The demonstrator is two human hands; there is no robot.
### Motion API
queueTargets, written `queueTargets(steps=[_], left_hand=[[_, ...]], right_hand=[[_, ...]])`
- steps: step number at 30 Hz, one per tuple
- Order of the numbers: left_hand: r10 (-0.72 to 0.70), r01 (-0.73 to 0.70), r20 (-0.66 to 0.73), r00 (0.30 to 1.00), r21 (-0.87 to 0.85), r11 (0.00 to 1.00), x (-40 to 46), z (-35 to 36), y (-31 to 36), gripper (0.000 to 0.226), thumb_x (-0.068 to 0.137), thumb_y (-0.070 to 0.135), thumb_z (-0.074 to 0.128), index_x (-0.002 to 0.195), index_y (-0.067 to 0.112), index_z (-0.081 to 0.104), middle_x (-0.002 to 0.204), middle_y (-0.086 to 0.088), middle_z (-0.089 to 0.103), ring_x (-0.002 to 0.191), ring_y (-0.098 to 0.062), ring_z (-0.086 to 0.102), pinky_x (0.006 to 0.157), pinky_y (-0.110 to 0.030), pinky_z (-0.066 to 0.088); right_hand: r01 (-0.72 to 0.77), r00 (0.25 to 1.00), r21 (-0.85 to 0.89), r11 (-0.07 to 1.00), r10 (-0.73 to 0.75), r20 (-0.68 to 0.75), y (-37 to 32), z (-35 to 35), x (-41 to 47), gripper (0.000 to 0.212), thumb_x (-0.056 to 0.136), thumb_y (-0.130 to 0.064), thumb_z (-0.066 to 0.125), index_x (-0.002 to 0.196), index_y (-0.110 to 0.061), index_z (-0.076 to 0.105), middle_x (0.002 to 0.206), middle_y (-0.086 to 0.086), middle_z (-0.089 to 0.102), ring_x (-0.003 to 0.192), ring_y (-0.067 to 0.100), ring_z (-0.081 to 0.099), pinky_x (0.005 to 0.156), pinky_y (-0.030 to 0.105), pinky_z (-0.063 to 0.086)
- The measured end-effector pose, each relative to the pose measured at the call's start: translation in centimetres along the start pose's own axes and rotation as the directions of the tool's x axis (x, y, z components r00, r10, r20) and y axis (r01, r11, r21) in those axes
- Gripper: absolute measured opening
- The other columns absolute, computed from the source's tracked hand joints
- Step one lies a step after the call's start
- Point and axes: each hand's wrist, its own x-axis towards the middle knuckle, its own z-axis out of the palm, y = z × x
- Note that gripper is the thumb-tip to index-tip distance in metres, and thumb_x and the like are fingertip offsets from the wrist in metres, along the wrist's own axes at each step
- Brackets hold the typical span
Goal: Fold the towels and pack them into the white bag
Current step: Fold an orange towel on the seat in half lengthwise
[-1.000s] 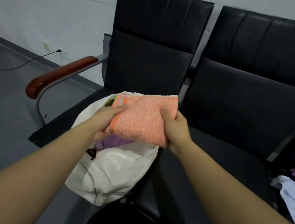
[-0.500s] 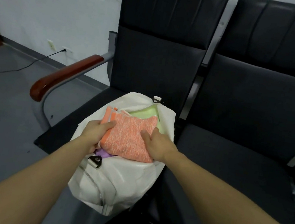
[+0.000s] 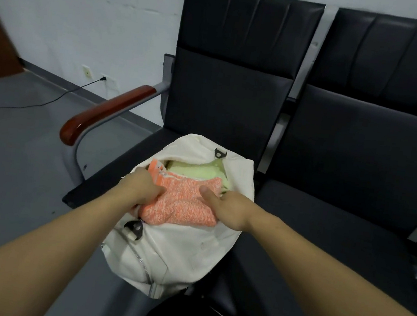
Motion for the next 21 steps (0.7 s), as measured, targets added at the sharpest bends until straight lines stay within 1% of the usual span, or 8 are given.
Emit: queueTargets(steps=[2,5,6,8,10,13,17,21], left_hand=[[0.096,-0.071,-0.156,0.983,0.154,0.985,-1.3,-0.2,1.4,0.057,0.095,0.045,0.062,0.133,0.004,0.049,0.13,-0.018,0.056,0.115,-0.036,0.057,0.085,-0.04,0.046],[0.433,-0.365,-0.361,0.826,0.242,0.899,-3.4,-1.2,4.5,0.036,0.098,0.045,0.054,0.112,0.013,0.066,0.116,-0.014,0.061,0.107,-0.033,0.059,0.087,-0.045,0.053],[0.481,-0.48,-0.281,0.831,0.077,0.874,-3.8,-1.5,5.4,0.032,0.099,0.045,0.054,0.099,0.018,0.07,0.106,-0.011,0.067,0.096,-0.029,0.064,0.081,-0.044,0.056],[0.478,-0.437,0.093,0.873,-0.283,0.854,-4.6,-1.0,6.9,0.036,0.103,0.043,0.049,0.086,0.02,0.07,0.096,-0.016,0.073,0.075,-0.024,0.065,0.068,-0.038,0.058],[0.44,-0.359,0.34,0.831,-0.275,0.892,-4.8,0.1,6.9,0.047,0.107,0.045,0.037,0.087,0.019,0.071,0.096,-0.021,0.072,0.073,-0.024,0.061,0.07,-0.041,0.057],[0.324,-0.21,0.508,0.798,-0.269,0.94,-4.6,1.4,5.3,0.072,0.102,0.068,0.026,0.097,0.016,0.075,0.093,-0.005,0.077,0.086,-0.022,0.07,0.086,-0.036,0.056],[0.259,-0.053,0.666,0.7,-0.313,0.948,-4.7,2.2,4.6,0.069,0.094,0.077,0.035,0.12,0.023,0.071,0.112,-0.001,0.075,0.105,-0.014,0.067,0.101,-0.036,0.052],[0.302,-0.085,0.603,0.738,-0.361,0.929,-4.9,1.1,4.5,0.064,0.096,0.07,0.046,0.109,0.015,0.075,0.098,-0.005,0.077,0.088,-0.017,0.069,0.081,-0.031,0.054]], right_hand=[[0.033,0.999,0.051,0.998,-0.032,-0.016,0.2,-0.4,-1.0,0.065,0.097,-0.073,0.022,0.074,-0.024,0.059,0.077,-0.008,0.057,0.082,0.012,0.055,0.087,0.027,0.037],[0.064,0.998,0.072,0.995,-0.062,-0.029,0.9,-0.4,-1.5,0.077,0.093,-0.078,0.017,0.09,-0.02,0.068,0.086,-0.01,0.06,0.093,0.013,0.058,0.092,0.028,0.04],[0.071,0.997,0.057,0.996,-0.068,-0.042,1.0,-0.2,-1.5,0.086,0.091,-0.081,0.015,0.092,-0.016,0.07,0.092,-0.004,0.065,0.095,0.015,0.06,0.094,0.031,0.044],[0.06,0.996,0.023,0.998,-0.058,-0.064,1.3,0.0,-1.5,0.101,0.084,-0.087,0.009,0.098,-0.012,0.074,0.104,0.006,0.07,0.097,0.019,0.063,0.098,0.036,0.047],[0.065,0.995,0.03,0.997,-0.063,-0.072,1.9,0.2,-1.6,0.109,0.078,-0.093,0.006,0.102,-0.013,0.076,0.111,0.005,0.072,0.101,0.019,0.064,0.101,0.037,0.047],[0.13,0.986,0.112,0.985,-0.117,-0.12,2.4,-0.1,-2.3,0.092,0.086,-0.085,0.012,0.094,-0.023,0.079,0.105,-0.005,0.072,0.1,0.012,0.063,0.099,0.031,0.046],[0.299,0.937,0.076,0.951,-0.278,-0.21,1.3,-0.3,-3.4,0.08,0.093,-0.075,0.017,0.089,-0.025,0.079,0.092,-0.01,0.07,0.092,0.006,0.061,0.093,0.029,0.047],[0.337,0.906,0.164,0.927,-0.271,-0.326,0.8,0.1,-3.1,0.076,0.097,-0.071,0.02,0.076,-0.024,0.076,0.089,-0.01,0.072,0.09,0.005,0.064,0.094,0.03,0.048]])
